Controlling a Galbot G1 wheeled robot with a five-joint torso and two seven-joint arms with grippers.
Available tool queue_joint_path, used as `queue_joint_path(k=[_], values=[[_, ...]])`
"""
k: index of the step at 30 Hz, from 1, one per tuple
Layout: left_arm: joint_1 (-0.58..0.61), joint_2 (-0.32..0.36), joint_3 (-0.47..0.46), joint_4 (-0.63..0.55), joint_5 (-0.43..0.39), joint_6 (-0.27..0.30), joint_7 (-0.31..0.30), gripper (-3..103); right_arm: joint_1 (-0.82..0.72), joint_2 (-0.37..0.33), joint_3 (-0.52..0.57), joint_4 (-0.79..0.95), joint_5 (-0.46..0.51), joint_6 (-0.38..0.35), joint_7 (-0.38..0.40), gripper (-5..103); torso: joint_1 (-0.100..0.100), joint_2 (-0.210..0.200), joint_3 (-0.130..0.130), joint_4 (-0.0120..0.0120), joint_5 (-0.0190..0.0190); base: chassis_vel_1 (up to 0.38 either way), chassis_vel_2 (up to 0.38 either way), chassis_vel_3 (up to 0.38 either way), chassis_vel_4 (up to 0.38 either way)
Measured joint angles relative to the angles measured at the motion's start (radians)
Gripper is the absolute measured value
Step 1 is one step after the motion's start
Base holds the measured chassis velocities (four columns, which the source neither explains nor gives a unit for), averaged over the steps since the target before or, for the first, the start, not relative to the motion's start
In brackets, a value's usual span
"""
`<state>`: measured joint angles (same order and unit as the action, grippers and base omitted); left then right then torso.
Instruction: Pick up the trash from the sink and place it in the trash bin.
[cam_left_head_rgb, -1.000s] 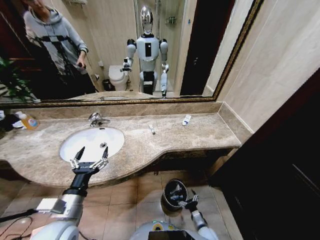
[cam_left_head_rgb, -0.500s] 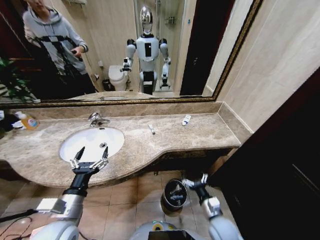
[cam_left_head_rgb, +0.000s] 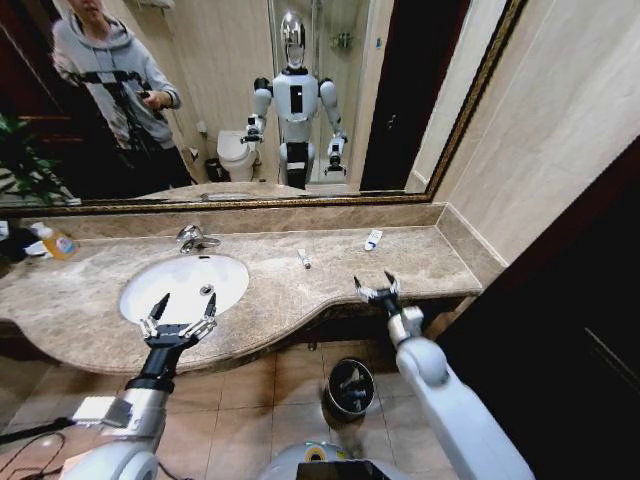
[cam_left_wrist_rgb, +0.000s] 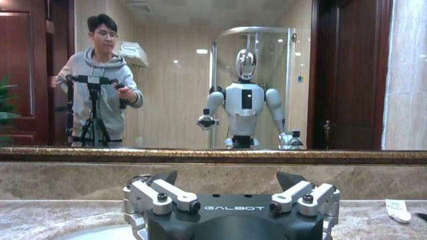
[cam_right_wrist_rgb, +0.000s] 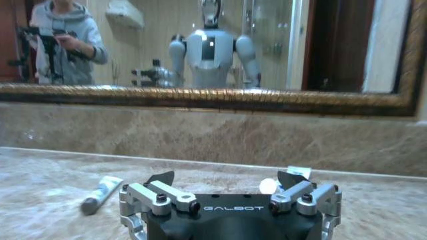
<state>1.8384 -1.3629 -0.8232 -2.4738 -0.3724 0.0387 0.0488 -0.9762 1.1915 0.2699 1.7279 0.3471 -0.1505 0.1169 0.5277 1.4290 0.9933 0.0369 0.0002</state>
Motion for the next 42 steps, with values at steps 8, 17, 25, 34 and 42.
queue_joint_path(k=[8, 17, 25, 34, 42], values=[[0.0, 0.0, 0.0, 0.0, 0.0, 0.0, 0.0, 100, 0.247, 0.041, -0.079, -0.284, -0.036, 0.017, -0.044, 100, 0.0, 0.0, 0.0, 0.0, -0.0003, 0.0, 0.0, 0.0, 0.0], [0.0, 0.0, 0.0, 0.0, 0.0, 0.0, 0.0, 100, 0.346, 0.078, -0.037, -0.5, -0.084, 0.086, -0.044, 100, 0.0, 0.0, 0.0, -0.0002, -0.0002, 0.0, 0.0, 0.0, 0.0], [0.0, 0.0, 0.0, 0.0, 0.0, 0.0, 0.0, 100, 0.387, 0.094, -0.034, -0.589, -0.076, 0.088, -0.04, 100, 0.0, 0.0, 0.0, -0.0001, -0.0002, 0.0, 0.0, 0.0, 0.0], [0.0, 0.0, 0.0, 0.0, 0.0, 0.0, 0.0, 100, 0.421, 0.131, -0.04, -0.659, -0.101, 0.106, -0.045, 82, 0.0, 0.0, 0.0, 0.0, -0.0002, 0.0, 0.0, 0.0, 0.0], [0.0, 0.0, 0.0, 0.0, 0.0, 0.0, 0.0, 100, 0.426, 0.132, -0.04, -0.664, -0.109, 0.114, -0.043, 61, 0.0, 0.0, 0.0, 0.0, -0.0002, 0.0, 0.0, 0.0, 0.0]])
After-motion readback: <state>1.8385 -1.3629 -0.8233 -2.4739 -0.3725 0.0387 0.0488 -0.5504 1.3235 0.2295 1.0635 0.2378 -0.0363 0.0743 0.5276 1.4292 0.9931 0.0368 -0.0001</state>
